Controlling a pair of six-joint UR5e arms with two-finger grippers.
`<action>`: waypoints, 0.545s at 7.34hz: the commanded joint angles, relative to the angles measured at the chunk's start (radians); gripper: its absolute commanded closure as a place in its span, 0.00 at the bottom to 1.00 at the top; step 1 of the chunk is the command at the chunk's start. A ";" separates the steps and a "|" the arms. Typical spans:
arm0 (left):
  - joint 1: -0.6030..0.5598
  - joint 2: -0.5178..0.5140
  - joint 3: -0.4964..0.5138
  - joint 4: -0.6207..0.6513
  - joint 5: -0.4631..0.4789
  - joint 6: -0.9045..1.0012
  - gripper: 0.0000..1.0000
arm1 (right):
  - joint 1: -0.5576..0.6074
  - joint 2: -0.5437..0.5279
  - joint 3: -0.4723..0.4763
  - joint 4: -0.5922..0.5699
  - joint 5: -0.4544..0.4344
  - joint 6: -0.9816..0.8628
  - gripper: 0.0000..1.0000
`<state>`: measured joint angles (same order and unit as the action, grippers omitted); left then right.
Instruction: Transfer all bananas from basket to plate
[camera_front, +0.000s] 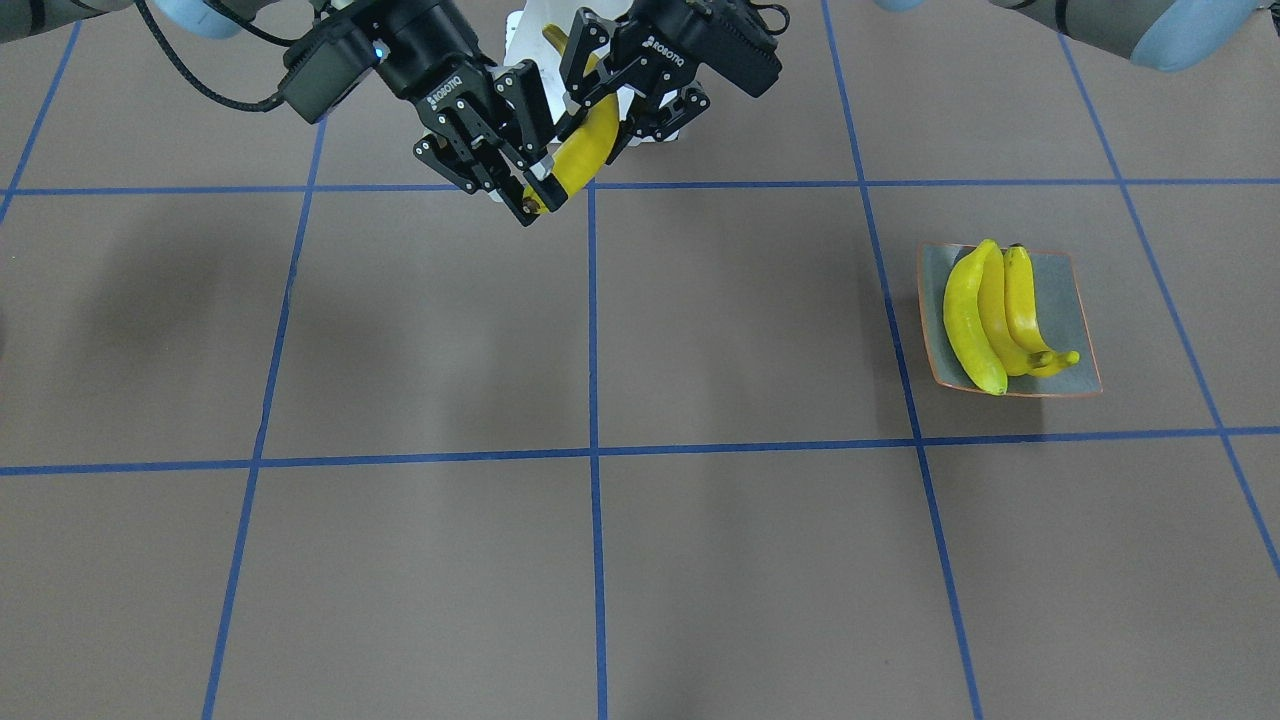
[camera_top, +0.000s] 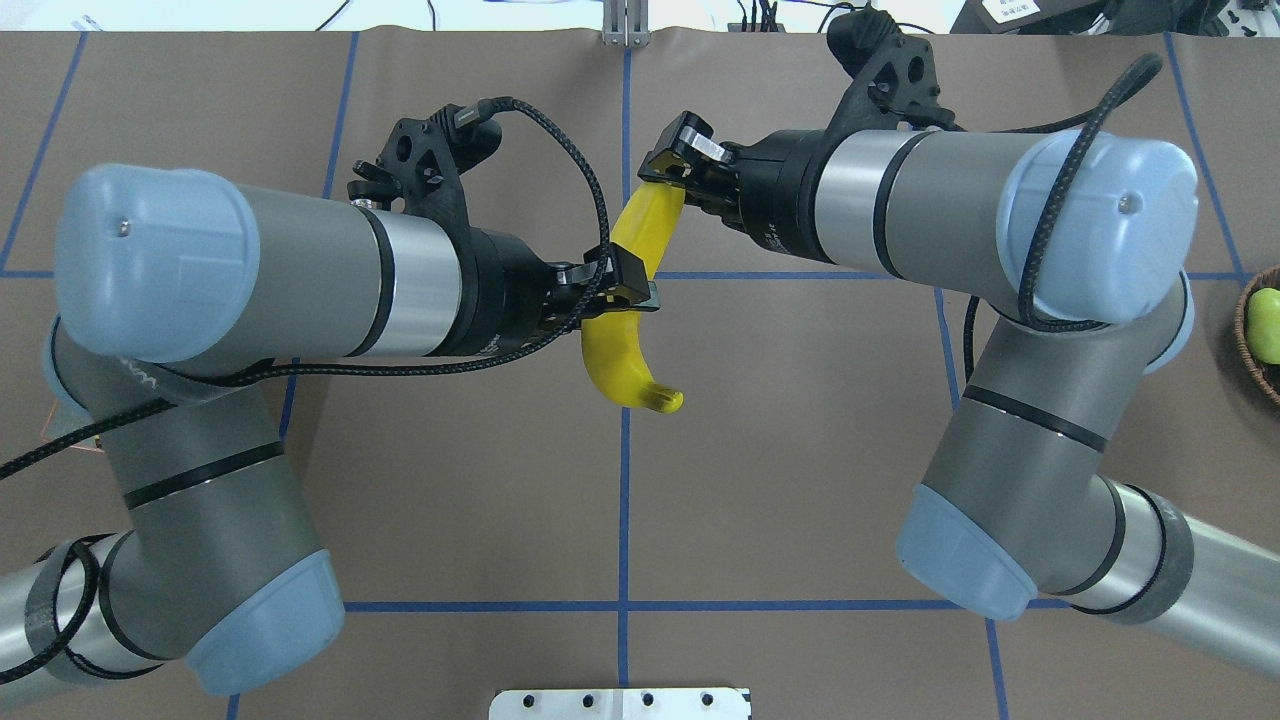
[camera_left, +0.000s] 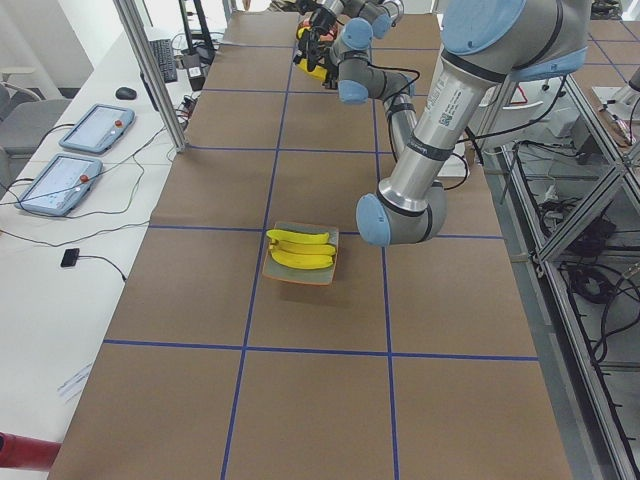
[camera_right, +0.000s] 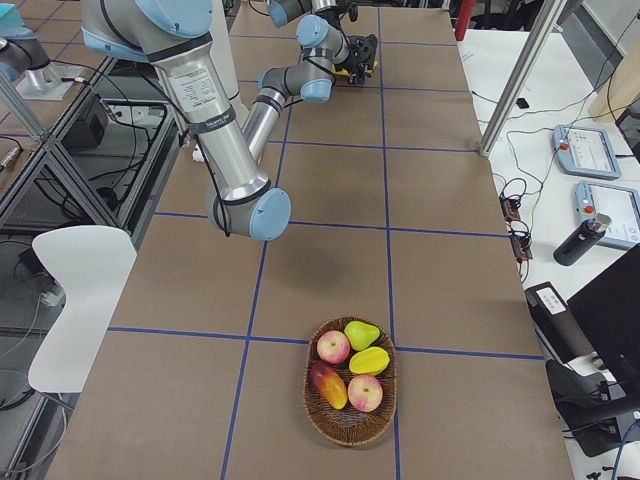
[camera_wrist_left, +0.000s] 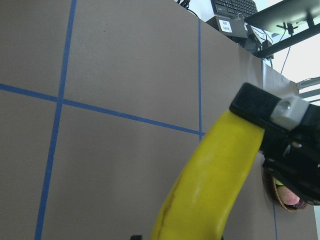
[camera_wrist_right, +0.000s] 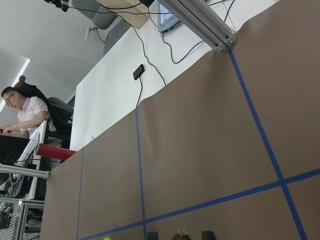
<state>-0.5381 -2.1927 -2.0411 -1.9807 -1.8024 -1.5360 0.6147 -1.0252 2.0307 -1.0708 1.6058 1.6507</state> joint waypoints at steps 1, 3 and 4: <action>0.001 0.005 0.002 -0.001 0.000 -0.001 1.00 | 0.000 0.000 0.003 0.000 -0.003 -0.041 0.00; 0.001 0.014 0.004 -0.001 0.000 0.000 1.00 | 0.008 -0.012 0.034 -0.001 0.005 -0.061 0.00; 0.001 0.031 -0.001 0.006 0.000 0.002 1.00 | 0.026 -0.021 0.029 -0.008 0.008 -0.074 0.00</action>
<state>-0.5369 -2.1762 -2.0388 -1.9800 -1.8024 -1.5357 0.6252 -1.0358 2.0570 -1.0736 1.6105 1.5912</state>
